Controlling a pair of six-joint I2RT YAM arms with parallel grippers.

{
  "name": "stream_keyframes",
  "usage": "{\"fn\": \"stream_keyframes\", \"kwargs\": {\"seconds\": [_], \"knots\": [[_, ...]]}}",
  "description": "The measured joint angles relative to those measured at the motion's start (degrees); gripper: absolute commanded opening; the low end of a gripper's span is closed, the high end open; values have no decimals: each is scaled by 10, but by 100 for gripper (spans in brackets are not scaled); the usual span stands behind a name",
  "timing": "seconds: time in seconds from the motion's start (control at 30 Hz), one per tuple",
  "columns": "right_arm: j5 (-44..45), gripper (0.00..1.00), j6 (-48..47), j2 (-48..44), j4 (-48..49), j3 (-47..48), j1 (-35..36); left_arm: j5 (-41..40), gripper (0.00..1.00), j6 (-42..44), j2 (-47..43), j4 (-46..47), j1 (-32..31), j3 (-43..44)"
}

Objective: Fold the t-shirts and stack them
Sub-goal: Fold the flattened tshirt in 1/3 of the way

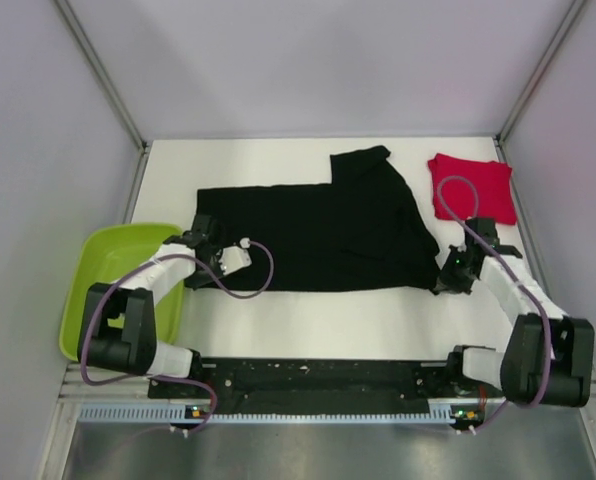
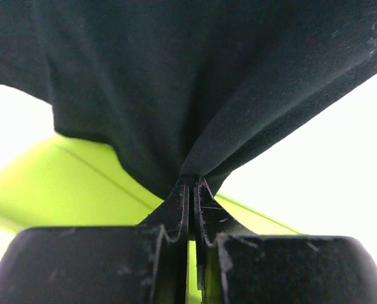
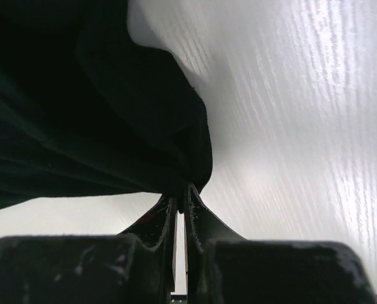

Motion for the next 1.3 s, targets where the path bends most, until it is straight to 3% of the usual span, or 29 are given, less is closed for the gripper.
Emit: {"fn": "stream_keyframes", "kwargs": {"seconds": [0.23,0.47,0.5,0.53,0.57,0.6,0.67,0.8,0.93,1.1,1.3], "knots": [[-17,0,21,-116,-72,22,-12,11,0,26,-26,-61,10,37],[-15,0,10,-88,-200,65,-13,17,0,62,-35,-108,10,35],[-16,0,7,-75,-218,73,-13,17,4,67,-36,-113,10,35],[-16,9,3,-64,-231,78,-13,17,14,73,-37,-118,10,35],[-16,35,-2,-50,-244,84,-13,17,26,79,-37,-122,10,35],[-14,54,-5,-36,-254,89,-13,17,38,85,-37,-125,10,35],[-6,61,-7,-5,-269,98,-13,17,50,96,-37,-137,10,37],[40,63,-18,41,-301,125,-14,23,53,108,-33,-178,2,69],[93,51,-15,16,-322,219,-8,63,56,105,-13,-255,-5,182],[96,0,-5,-37,-266,301,66,179,44,54,17,-284,-61,365],[-33,0,18,5,-94,180,99,321,38,-61,58,-198,-227,408]]}}
